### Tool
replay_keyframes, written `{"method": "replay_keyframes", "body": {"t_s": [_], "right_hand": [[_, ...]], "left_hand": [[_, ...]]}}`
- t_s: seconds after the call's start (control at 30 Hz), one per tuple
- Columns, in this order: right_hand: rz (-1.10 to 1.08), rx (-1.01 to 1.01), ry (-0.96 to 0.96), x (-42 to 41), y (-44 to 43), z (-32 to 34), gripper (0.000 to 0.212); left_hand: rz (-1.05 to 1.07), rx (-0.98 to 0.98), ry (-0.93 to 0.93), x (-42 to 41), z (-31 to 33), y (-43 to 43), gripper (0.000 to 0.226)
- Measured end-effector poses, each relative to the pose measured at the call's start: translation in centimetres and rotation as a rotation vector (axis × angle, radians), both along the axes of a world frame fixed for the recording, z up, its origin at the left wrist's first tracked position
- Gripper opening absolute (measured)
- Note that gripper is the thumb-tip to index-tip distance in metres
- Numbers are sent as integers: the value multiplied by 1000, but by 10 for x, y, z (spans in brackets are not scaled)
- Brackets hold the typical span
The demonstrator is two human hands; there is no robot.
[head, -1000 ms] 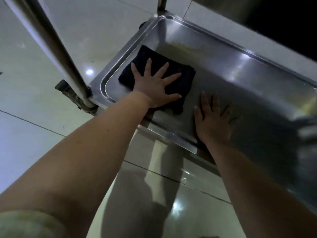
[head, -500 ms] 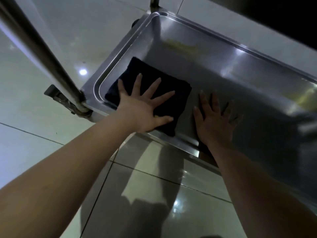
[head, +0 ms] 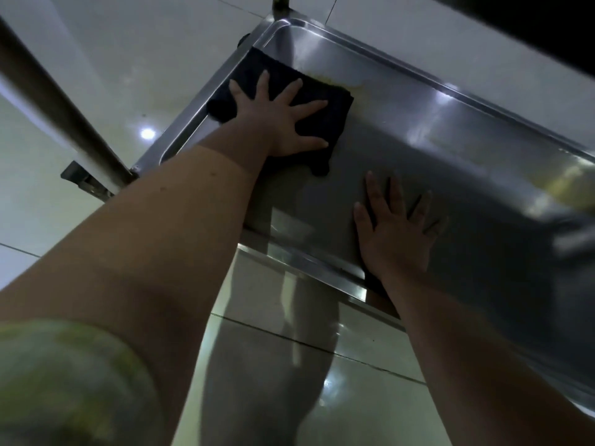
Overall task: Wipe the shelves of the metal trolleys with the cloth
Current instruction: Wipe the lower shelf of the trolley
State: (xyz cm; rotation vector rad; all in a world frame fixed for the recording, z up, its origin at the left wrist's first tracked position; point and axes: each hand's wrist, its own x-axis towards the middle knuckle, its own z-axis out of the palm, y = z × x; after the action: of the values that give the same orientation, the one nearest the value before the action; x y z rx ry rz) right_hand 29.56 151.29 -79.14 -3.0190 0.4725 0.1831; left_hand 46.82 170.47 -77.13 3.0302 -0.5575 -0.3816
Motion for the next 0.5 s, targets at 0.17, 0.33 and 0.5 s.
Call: {"method": "replay_keyframes", "body": {"t_s": [0.17,0.33,0.5], "right_hand": [[7,14,6,0,-1,2,55],[20,18,1,-1,-1,3,55],[37,40,34,0,-1,5,55]], "left_hand": [[-4,2,-5,-40,2,12,81],[-11,11,51,-150,6,47,80],[8,12,107,-168,9,49,79]]}}
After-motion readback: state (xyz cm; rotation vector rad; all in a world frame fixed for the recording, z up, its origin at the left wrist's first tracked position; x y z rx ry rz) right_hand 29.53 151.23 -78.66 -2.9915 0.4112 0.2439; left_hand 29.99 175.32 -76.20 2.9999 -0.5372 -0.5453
